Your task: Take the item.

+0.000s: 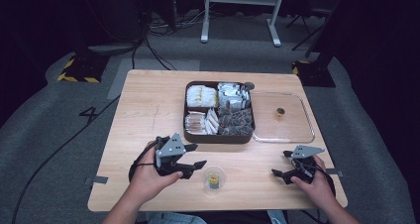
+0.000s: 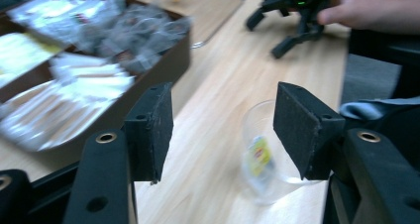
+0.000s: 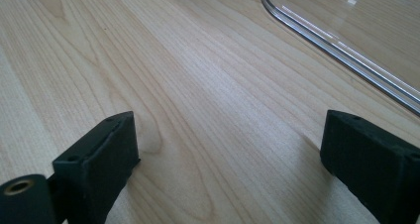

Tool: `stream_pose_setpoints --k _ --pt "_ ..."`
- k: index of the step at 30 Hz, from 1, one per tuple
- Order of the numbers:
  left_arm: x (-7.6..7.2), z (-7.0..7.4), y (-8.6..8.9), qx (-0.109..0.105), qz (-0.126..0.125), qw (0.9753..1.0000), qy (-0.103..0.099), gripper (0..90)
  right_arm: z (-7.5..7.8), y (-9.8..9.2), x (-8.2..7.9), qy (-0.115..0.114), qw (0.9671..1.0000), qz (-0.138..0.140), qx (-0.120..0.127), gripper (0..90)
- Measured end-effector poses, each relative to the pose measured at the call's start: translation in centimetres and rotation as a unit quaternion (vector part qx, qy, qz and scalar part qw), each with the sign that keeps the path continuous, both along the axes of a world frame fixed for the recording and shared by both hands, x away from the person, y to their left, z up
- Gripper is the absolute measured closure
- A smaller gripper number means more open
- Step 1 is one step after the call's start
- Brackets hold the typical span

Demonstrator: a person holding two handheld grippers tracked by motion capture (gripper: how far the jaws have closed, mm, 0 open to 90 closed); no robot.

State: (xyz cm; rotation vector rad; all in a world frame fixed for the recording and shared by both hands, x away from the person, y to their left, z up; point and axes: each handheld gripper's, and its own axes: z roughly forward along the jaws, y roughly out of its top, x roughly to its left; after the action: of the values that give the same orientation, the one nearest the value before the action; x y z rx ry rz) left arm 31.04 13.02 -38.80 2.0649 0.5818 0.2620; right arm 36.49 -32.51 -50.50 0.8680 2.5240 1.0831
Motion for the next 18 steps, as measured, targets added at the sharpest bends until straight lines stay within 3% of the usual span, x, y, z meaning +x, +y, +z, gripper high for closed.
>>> stream_pose_setpoints --k 4,8,18 --pt "-0.1 -0.2 1.5 0.015 0.042 0.999 -0.006 40.4 0.0 0.0 0.0 -0.001 1.0 -0.001 -0.001 7.7" --pt "0.0 -0.6 2.8 0.02 0.06 0.998 -0.002 39.0 0.0 0.1 0.0 -0.001 1.0 -0.001 0.0 7.7" --pt "-0.2 -1.8 6.4 0.038 0.12 0.992 -0.001 37.3 0.0 0.1 0.0 -0.001 1.0 -0.001 0.0 7.7"
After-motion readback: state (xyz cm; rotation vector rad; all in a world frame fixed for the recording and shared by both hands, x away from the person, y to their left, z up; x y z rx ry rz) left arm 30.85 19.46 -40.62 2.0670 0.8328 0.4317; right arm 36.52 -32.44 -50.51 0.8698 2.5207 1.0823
